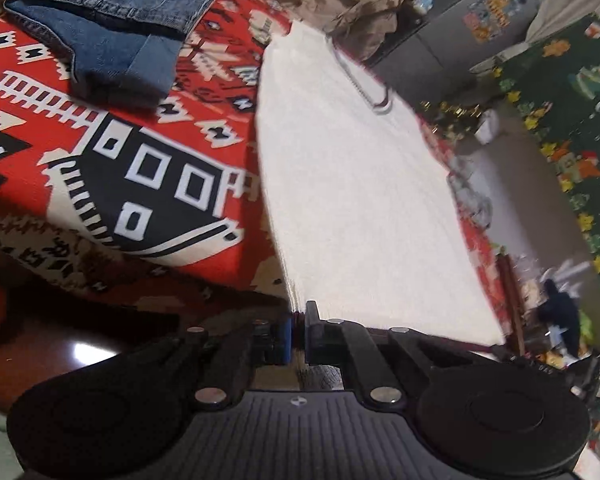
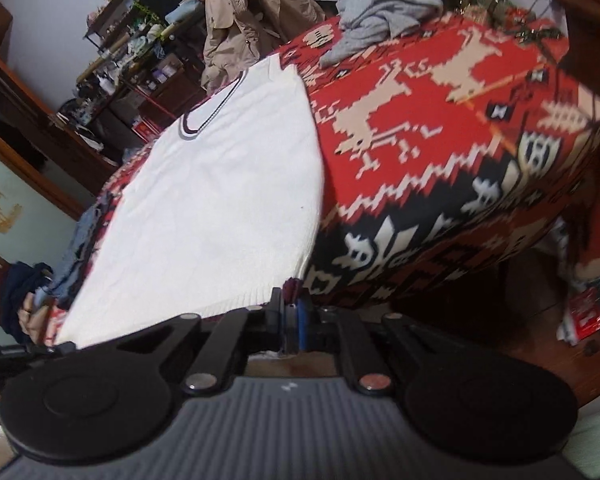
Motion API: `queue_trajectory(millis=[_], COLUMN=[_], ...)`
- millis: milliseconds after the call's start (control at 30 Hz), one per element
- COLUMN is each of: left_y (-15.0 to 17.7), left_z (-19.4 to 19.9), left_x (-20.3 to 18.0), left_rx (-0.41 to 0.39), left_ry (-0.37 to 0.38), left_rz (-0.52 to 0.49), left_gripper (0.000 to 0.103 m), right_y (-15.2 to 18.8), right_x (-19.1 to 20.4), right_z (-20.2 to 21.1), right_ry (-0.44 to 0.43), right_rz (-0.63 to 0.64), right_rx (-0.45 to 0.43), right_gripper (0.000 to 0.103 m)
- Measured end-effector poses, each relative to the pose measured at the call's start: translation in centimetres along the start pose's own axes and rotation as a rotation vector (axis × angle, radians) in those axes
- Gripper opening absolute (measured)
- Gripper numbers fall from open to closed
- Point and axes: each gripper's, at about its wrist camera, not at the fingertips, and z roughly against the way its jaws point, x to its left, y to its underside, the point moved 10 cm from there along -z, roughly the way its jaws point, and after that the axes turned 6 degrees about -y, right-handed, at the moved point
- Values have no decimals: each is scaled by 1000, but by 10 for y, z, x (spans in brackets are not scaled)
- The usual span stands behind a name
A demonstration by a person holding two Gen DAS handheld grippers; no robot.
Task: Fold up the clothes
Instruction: 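Grasp the ribbed hem of the white vest with both grippers, then lift the hem with both grippers and fold it toward the V-neck collar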
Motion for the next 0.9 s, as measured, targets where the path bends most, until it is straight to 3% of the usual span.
queue_trajectory(millis=[67, 433, 667, 800, 900], left_y=[5, 11, 43, 27, 2], left_z=[-4, 34, 23, 24, 27], left_x=[1, -16, -5, -10, -22], left_rx=[22, 8, 101, 80, 40], left_ry=[-25, 10, 22, 68, 108], left_rz=[11, 16, 94, 142, 165], left_gripper=[6, 6, 6, 5, 5], right_y=[0, -2, 23, 26, 5], right_x=[-4, 4, -8, -13, 0], right_z=[-2, 35, 55, 50, 44], right_ry=[22, 0, 16, 18, -9], right_rz=[-9, -22, -71, -99, -89], right_rx=[17, -36, 8, 11, -11], right_gripper=[5, 5, 5, 6, 6])
